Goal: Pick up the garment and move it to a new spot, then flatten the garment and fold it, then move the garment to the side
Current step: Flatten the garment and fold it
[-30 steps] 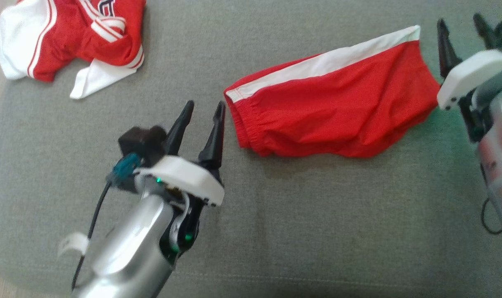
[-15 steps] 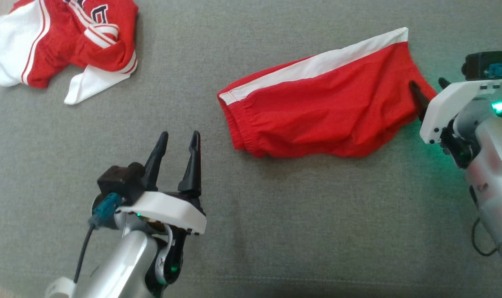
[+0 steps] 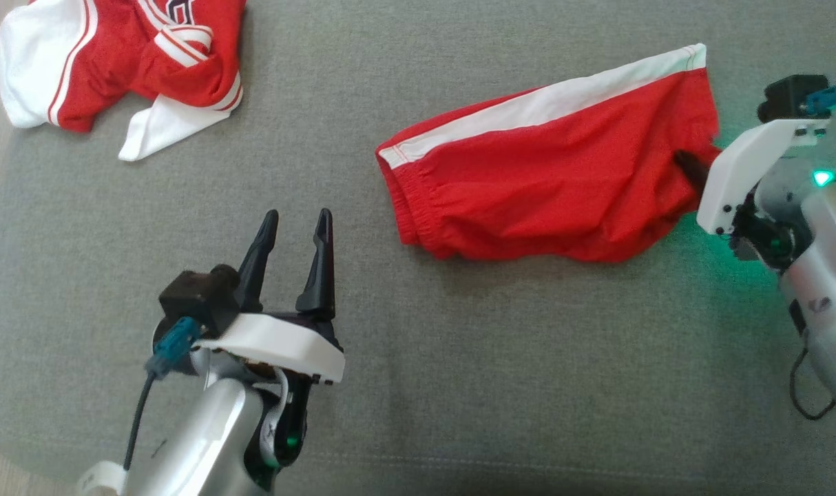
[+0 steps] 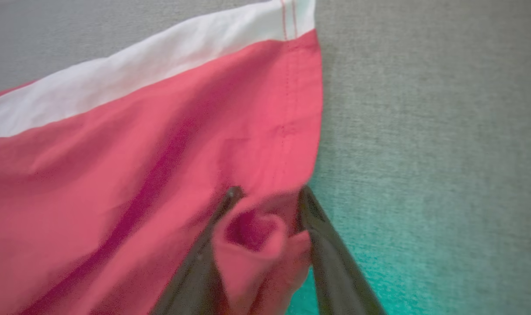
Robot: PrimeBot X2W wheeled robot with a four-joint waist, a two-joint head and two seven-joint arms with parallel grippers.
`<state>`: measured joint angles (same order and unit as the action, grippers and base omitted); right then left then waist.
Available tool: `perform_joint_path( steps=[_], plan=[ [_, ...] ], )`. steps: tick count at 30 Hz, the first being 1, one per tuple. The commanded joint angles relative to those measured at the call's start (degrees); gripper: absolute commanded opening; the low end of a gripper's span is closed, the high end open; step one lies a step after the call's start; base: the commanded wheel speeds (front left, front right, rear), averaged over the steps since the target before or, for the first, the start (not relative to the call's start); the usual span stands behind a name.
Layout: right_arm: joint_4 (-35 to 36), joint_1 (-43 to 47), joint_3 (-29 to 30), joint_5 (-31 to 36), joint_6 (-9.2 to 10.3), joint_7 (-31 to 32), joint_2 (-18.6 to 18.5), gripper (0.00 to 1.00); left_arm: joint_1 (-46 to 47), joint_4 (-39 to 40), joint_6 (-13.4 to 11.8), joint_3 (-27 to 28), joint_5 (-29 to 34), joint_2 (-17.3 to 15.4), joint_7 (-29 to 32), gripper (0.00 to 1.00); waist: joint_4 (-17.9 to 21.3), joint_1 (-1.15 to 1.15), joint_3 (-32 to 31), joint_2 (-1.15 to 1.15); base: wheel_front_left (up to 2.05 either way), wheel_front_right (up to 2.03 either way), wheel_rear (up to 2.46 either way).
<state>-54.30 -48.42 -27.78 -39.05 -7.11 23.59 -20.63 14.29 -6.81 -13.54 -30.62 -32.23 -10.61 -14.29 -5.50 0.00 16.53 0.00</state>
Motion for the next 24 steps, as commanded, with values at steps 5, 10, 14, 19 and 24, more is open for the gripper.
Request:
perform_joint_path(
  steps=[5,10,14,19,24],
  plan=[
    [3.4,2.8,-1.7,-2.1,-0.37,-3.5,-1.4,0.0,0.4,1.6,0.3,3.1,1.7,-0.4,-0.7,1.0,1.4,0.0,-0.6,0.0,0.0,0.0,0.0],
    [3.7,3.9,-1.5,-2.1,-0.37,-8.2,-1.6,0.0,0.0,1.6,0.3,4.1,2.0,-0.4,-0.7,1.0,3.2,0.0,-1.4,0.0,0.0,0.0,0.0],
    [3.9,5.6,-0.8,-1.6,-0.37,-12.7,-1.6,0.0,-0.8,1.6,0.4,5.1,2.0,-0.4,-0.7,1.0,5.6,0.0,-2.3,0.0,0.0,0.0,0.0],
    [5.2,8.7,0.5,-1.1,-0.37,-16.4,-1.2,0.0,-1.6,1.8,0.4,5.8,2.1,-0.4,-0.7,1.0,8.1,0.0,-2.8,0.0,0.0,0.0,0.0],
    [5.5,11.2,3.3,0.7,-0.37,-18.9,-0.7,0.0,-1.9,1.7,0.5,6.0,2.1,-0.4,-0.7,1.0,9.3,0.0,-3.1,0.0,0.0,0.0,0.0]
  ],
)
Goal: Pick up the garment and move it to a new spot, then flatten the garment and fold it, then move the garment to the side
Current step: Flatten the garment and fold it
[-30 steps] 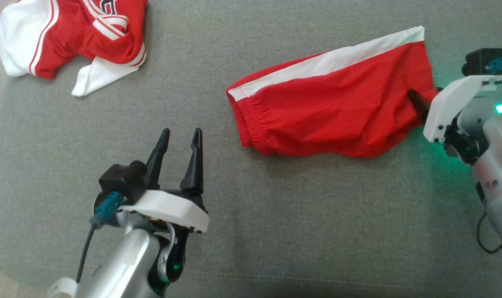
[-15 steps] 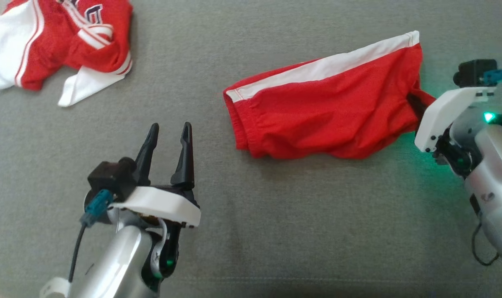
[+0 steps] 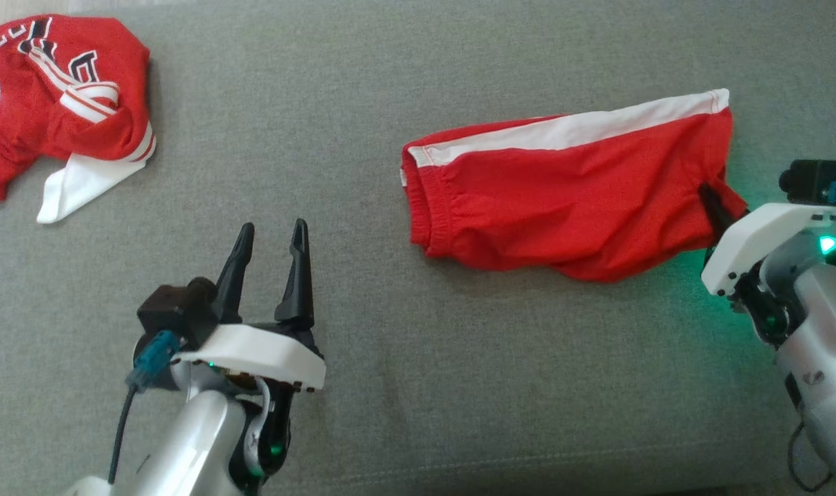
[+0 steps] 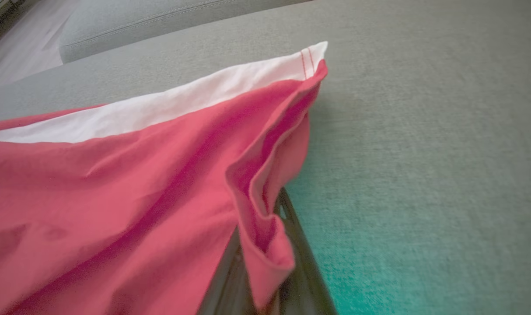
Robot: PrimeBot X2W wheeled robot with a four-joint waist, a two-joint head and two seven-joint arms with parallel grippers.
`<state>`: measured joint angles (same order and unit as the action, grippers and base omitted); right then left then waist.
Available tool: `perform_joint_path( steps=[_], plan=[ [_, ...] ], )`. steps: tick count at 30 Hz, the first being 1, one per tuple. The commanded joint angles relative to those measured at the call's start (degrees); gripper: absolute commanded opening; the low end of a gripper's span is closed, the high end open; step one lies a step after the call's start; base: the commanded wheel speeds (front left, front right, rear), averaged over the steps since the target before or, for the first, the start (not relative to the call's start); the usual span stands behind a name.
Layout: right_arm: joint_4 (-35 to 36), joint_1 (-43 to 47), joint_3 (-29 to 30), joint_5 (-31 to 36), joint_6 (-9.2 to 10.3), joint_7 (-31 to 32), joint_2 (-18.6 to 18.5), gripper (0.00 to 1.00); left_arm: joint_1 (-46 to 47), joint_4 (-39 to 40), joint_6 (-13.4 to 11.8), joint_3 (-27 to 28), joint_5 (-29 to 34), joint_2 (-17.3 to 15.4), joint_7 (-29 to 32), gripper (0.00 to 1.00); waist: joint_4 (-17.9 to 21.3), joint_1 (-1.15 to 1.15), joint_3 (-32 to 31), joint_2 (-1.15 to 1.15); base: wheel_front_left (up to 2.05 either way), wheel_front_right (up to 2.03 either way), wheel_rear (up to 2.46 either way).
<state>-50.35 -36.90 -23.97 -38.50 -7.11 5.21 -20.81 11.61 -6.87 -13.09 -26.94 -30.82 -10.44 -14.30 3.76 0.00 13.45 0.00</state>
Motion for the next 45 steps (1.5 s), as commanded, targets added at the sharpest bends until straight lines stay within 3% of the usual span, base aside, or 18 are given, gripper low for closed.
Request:
perform_joint_path(
  steps=[1,5,11,21,35,36,37,38,39,45],
  plan=[
    [1.6,0.1,0.1,0.4,-0.37,-0.9,-0.2,0.0,0.7,1.7,0.1,2.3,0.7,-0.6,-0.7,1.0,0.1,0.0,-0.2,0.0,0.0,0.0,0.0],
    [2.8,1.5,2.1,2.0,-0.37,-2.0,0.4,0.0,0.7,1.3,0.4,2.0,0.6,-0.4,-0.7,1.0,-0.2,0.0,-1.3,0.0,0.0,0.0,0.0],
    [10.1,3.3,3.0,6.9,-0.37,-2.7,2.9,0.0,-0.8,0.8,0.5,3.0,0.4,-0.3,-0.7,1.0,-2.2,0.0,-4.7,0.0,0.0,0.0,0.0],
    [24.2,9.9,-0.3,11.1,-0.37,4.4,9.2,0.0,-3.4,1.0,0.6,3.6,-0.1,-0.1,-0.7,1.0,-6.5,0.0,-7.3,0.0,0.0,0.0,0.0],
    [21.5,9.8,-2.3,15.2,-0.37,7.3,15.4,0.0,-3.5,1.1,0.8,3.6,-0.1,0.5,-0.7,1.0,-10.1,0.0,-6.4,0.0,0.0,0.0,0.0],
    [21.3,9.7,-2.6,15.3,-0.37,7.1,15.5,0.07,-3.5,1.1,0.7,3.5,-0.1,0.6,-0.7,1.0,-10.2,0.0,-6.4,0.0,0.0,0.0,0.0],
    [21.3,9.8,-2.9,15.3,-0.37,6.9,15.7,0.39,-3.5,1.0,0.7,3.5,0.0,0.7,-0.7,1.0,-10.3,0.0,-6.4,0.0,0.0,0.0,0.0],
    [21.4,9.8,-3.2,15.3,-0.37,6.5,15.8,0.89,-3.5,1.0,0.8,3.6,0.0,0.7,-0.7,1.0,-10.4,0.0,-6.5,0.0,0.0,0.0,0.0],
    [21.6,10.0,-3.5,15.3,-0.37,6.1,15.8,1.0,-3.5,0.9,0.8,3.6,0.0,0.8,-0.7,1.0,-10.4,0.0,-6.5,0.0,0.0,0.0,0.0],
    [26.6,12.5,-4.5,14.0,-0.37,3.7,14.5,1.0,-4.0,0.7,0.9,3.9,0.0,1.1,-0.7,1.0,-9.6,0.0,-7.1,0.0,0.0,0.0,0.0]
  ],
)
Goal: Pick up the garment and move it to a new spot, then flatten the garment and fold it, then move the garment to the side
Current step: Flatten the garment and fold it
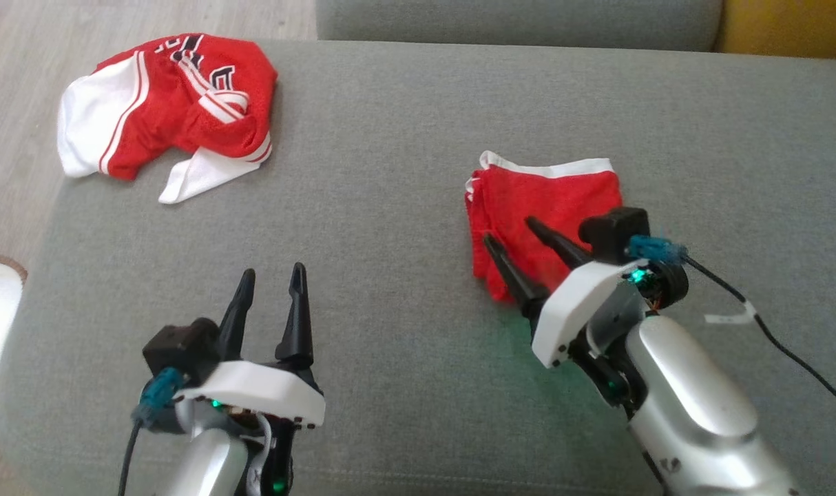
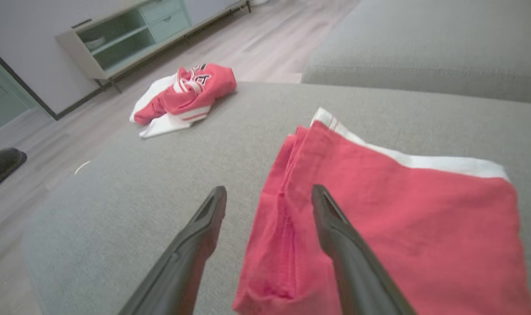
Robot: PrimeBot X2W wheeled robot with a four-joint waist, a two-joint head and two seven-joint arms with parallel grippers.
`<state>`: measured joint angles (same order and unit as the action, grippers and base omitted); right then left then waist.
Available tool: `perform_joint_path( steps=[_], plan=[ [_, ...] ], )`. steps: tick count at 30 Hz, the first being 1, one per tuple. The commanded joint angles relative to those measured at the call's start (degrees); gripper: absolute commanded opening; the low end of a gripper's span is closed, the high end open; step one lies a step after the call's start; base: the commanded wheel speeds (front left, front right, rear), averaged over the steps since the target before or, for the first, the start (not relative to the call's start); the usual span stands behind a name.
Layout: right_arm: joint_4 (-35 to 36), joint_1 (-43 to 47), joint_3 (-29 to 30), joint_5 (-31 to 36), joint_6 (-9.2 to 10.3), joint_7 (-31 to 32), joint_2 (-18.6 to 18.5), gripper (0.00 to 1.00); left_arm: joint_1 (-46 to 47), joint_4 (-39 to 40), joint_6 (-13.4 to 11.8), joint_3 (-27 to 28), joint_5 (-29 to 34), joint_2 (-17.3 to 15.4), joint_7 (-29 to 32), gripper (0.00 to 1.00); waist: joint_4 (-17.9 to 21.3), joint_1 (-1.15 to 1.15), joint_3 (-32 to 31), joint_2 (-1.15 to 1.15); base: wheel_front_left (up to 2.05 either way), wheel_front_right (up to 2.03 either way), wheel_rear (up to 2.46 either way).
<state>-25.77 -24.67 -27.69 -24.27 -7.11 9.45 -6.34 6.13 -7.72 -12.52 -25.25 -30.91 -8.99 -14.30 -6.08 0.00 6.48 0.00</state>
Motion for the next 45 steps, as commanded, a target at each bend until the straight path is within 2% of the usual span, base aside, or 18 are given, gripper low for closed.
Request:
perform_joint_path(
  steps=[1,8,13,15,16,20,36,41,45],
  plan=[
    [3.3,1.0,-0.6,-0.5,-0.37,-0.9,-0.2,1.0,1.4,1.5,0.3,2.2,0.1,-0.3,-0.7,1.0,0.5,0.0,-0.2,0.0,0.0,0.0,0.0],
    [12.0,5.3,5.5,-0.2,-0.37,-3.0,-1.7,1.0,1.3,1.5,0.4,2.4,0.2,-0.4,-0.7,1.0,2.2,0.0,-0.5,0.0,0.0,0.0,0.0],
    [13.2,6.5,10.9,2.7,-0.37,-2.6,-2.2,0.99,1.6,1.6,0.5,2.3,0.2,-0.5,-0.7,1.0,2.5,0.0,0.0,0.0,0.0,0.0,0.0],
    [12.2,6.4,11.3,3.6,-0.37,-2.3,-2.5,0.48,1.9,1.6,0.6,2.2,0.2,-0.4,-0.7,1.0,2.4,0.0,0.4,0.0,0.0,0.0,0.0],
    [11.6,6.3,11.1,4.0,-0.37,-2.2,-2.6,0.32,2.0,1.6,0.7,2.1,0.2,-0.4,-0.7,1.0,2.2,0.0,0.6,0.0,0.0,0.0,0.0],
    [7.2,5.0,9.3,4.3,-0.37,-2.2,-2.5,0.0,2.6,1.3,0.9,2.1,0.2,-0.4,-0.7,1.0,1.5,0.0,1.4,0.0,0.0,0.0,0.0],
    [-8.6,-1.3,-6.7,1.5,-0.37,-8.5,1.0,0.0,3.3,1.0,0.9,2.4,0.3,-0.1,-0.7,1.0,-1.3,0.0,2.7,0.0,0.0,0.0,0.0],
    [-10.8,-2.9,-11.8,0.4,-0.37,-10.7,0.9,0.0,3.1,1.0,0.8,2.8,0.3,0.1,-0.7,1.0,-0.7,0.0,2.5,0.0,0.0,0.0,0.0],
    [-11.2,-3.9,-12.8,-0.4,-0.37,-13.6,0.5,0.0,3.0,0.9,1.0,3.1,0.3,0.2,-0.7,1.0,0.2,0.0,2.1,0.0,0.0,0.0,0.0]
  ],
)
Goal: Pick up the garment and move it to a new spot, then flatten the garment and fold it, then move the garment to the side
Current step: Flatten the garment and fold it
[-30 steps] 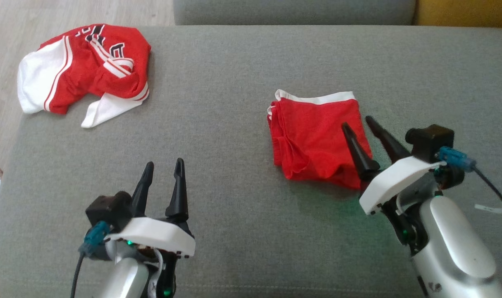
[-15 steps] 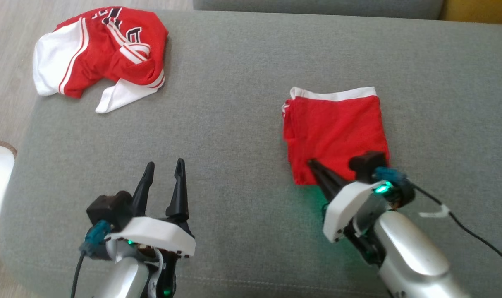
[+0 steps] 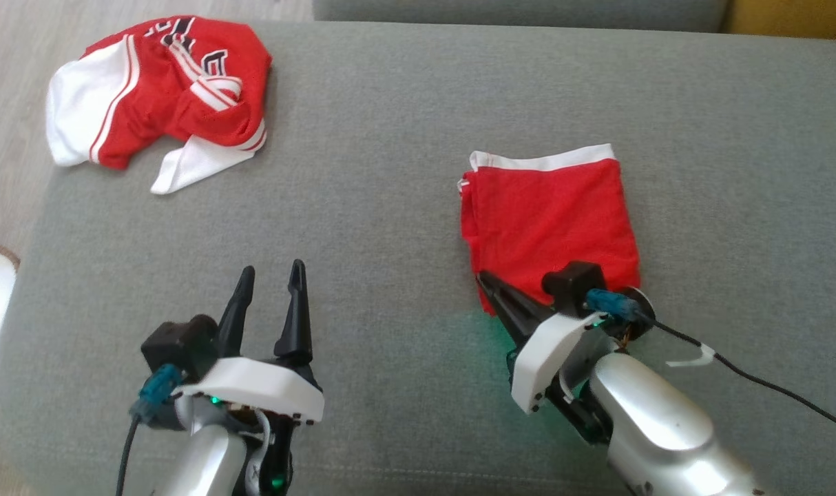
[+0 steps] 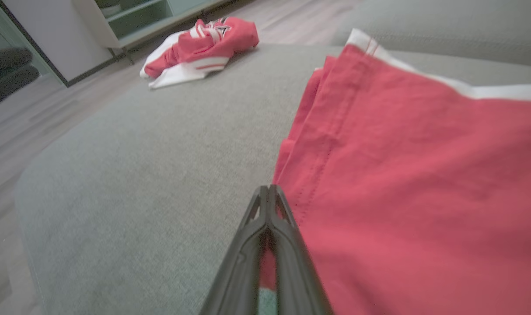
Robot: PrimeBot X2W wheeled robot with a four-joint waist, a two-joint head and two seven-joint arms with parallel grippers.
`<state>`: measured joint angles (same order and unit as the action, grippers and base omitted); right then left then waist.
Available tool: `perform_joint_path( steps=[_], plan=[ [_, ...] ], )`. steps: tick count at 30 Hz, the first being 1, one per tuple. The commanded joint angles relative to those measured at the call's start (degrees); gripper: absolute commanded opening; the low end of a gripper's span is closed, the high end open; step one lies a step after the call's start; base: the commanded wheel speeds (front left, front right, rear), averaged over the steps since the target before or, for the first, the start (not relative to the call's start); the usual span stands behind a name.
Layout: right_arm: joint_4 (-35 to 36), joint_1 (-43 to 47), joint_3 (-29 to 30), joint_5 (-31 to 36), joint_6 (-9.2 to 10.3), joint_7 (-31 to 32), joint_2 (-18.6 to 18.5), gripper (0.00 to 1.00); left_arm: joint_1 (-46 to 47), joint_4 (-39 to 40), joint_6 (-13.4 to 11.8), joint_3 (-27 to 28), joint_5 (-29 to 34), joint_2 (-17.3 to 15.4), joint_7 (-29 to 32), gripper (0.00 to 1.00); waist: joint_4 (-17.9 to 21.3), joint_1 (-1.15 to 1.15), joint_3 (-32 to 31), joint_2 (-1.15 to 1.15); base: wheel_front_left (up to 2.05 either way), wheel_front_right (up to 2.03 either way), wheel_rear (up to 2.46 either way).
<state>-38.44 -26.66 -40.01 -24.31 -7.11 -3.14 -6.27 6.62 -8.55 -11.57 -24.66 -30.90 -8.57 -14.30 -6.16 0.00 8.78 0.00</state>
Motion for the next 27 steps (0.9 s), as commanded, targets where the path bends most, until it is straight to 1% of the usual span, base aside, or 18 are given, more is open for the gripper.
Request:
perform_joint_path(
  steps=[1,2,3,5,6,7,10,14,20,23,24,27],
  plan=[
    [1.7,-2.1,-0.2,-0.5,-0.37,-2.0,0.3,0.0,2.5,1.7,0.0,2.6,0.3,-0.1,-0.7,1.0,0.6,0.0,-0.3,0.0,0.0,0.0,0.0],
    [2.1,-2.2,0.2,-0.6,-0.37,-3.0,0.3,0.08,2.5,1.7,0.1,2.7,0.4,-0.1,-0.7,1.0,0.9,0.0,-0.5,0.0,0.0,0.0,0.0],
    [2.5,-2.2,0.8,-0.7,-0.37,-3.9,0.3,0.25,2.5,1.7,0.0,2.7,0.5,-0.1,-0.7,1.0,1.1,0.0,-0.7,0.0,0.0,0.0,0.0],
    [3.5,-1.8,3.0,-1.1,-0.37,-5.7,0.4,0.47,2.5,1.6,-0.1,2.7,0.7,0.0,-0.7,1.0,1.7,0.0,-1.2,0.0,0.0,0.0,0.0],
    [4.1,-1.6,4.1,-1.1,-0.37,-6.5,0.4,0.71,2.6,1.6,-0.1,2.8,0.9,0.0,-0.7,1.0,2.0,0.0,-1.5,0.0,0.0,0.0,0.0],
    [5.4,-0.8,7.2,-0.7,-0.37,-7.9,0.4,1.0,2.9,1.5,0.0,2.9,1.3,0.1,-0.7,1.0,2.5,0.0,-2.1,0.0,0.0,0.0,0.0],
    [7.7,0.9,12.4,1.1,-0.37,-9.2,0.5,1.0,3.2,1.2,0.2,3.2,1.8,0.4,-0.7,1.0,3.3,0.0,-3.1,0.0,0.0,0.0,0.0],
    [10.8,4.3,20.2,5.2,-0.37,-10.1,1.2,1.0,3.0,0.6,0.6,3.6,3.1,0.7,-0.7,1.0,4.2,0.0,-4.3,0.0,0.0,0.0,0.0],
    [16.3,10.7,30.5,11.9,-0.37,-9.3,2.7,1.0,1.8,0.2,1.2,4.5,5.5,1.1,-0.7,1.0,4.9,0.0,-5.4,0.0,0.0,0.0,0.0],
    [19.5,13.7,33.5,14.5,-0.37,-8.2,3.1,1.0,0.8,0.1,1.4,5.2,6.7,1.2,-0.7,1.0,5.0,0.0,-5.8,0.0,0.0,0.0,0.0],
    [19.5,13.7,33.5,14.5,-0.37,-8.2,3.1,1.0,0.8,0.1,1.4,5.2,6.7,1.2,-0.7,1.0,5.0,0.0,-5.8,0.0,0.0,0.0,0.0],
    [22.6,16.4,34.8,15.9,-0.37,-7.0,3.3,1.0,-0.4,0.0,1.7,5.8,7.6,1.3,-0.7,1.0,5.0,0.0,-6.1,0.0,0.0,0.0,0.0]
  ],
)
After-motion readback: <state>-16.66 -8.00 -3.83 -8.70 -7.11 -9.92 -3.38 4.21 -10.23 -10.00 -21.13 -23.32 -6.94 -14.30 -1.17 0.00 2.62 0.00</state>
